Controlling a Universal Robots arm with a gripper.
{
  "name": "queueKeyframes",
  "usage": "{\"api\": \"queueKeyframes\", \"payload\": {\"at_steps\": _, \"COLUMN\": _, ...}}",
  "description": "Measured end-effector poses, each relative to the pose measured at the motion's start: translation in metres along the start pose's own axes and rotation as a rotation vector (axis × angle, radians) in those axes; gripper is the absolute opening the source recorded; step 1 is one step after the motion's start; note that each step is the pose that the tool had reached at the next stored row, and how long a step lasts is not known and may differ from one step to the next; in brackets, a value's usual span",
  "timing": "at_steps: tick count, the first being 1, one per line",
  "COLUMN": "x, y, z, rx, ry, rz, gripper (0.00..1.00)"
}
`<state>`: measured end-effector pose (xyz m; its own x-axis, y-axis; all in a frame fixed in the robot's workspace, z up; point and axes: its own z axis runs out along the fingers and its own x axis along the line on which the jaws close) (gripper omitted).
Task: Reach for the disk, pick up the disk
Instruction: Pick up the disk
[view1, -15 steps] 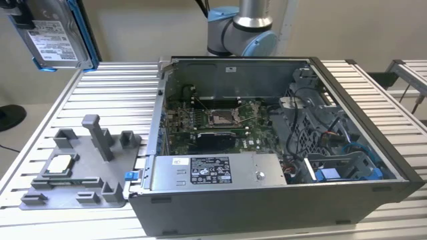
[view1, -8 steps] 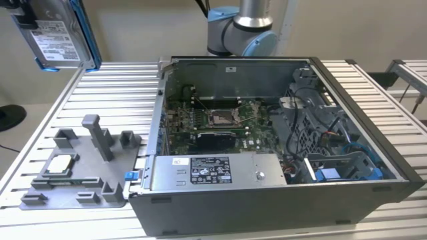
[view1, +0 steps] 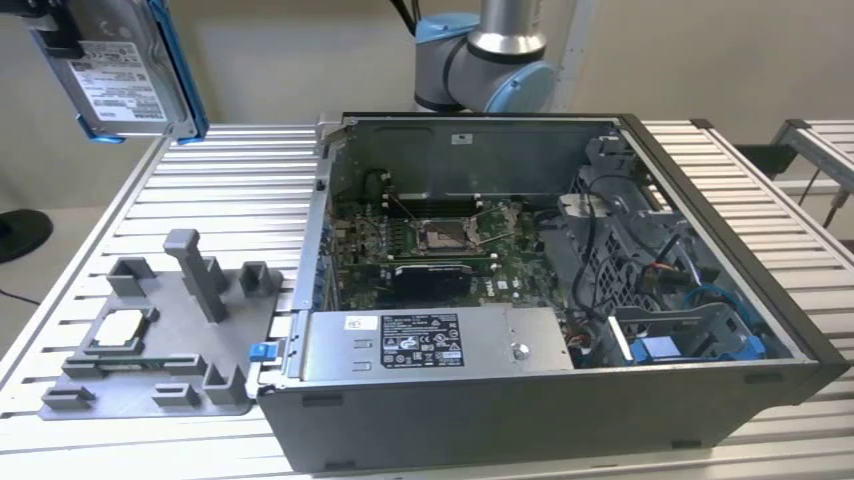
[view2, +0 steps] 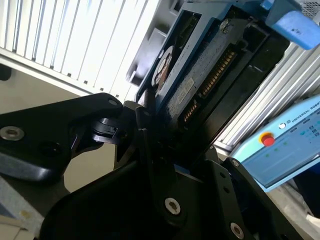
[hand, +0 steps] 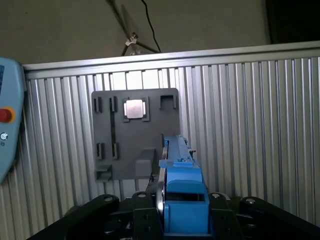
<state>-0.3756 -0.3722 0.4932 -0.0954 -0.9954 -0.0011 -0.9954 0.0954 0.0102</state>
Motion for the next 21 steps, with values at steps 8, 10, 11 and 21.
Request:
{"api": "queueKeyframes", "payload": {"at_steps": 8, "x": -0.0015, "y": -0.0152, "z": -0.0001, "rx": -0.0003, "ry": 0.0, "rz": 0.0, "gripper": 0.0}}
{"api": "queueKeyframes", "payload": {"at_steps": 10, "x": -0.0018, "y": -0.0187, "z": -0.0002, "rx": -0.0003, "ry": 0.0, "rz": 0.0, "gripper": 0.0}}
{"api": "queueKeyframes", "payload": {"at_steps": 11, "x": -0.002, "y": -0.0207, "z": -0.0002, "rx": -0.0004, "ry": 0.0, "rz": 0.0, "gripper": 0.0}}
{"api": "queueKeyframes", "payload": {"at_steps": 21, "x": -0.004, "y": -0.0418, "z": -0.0004, "rx": -0.0013, "ry": 0.0001, "rz": 0.0, "gripper": 0.0}}
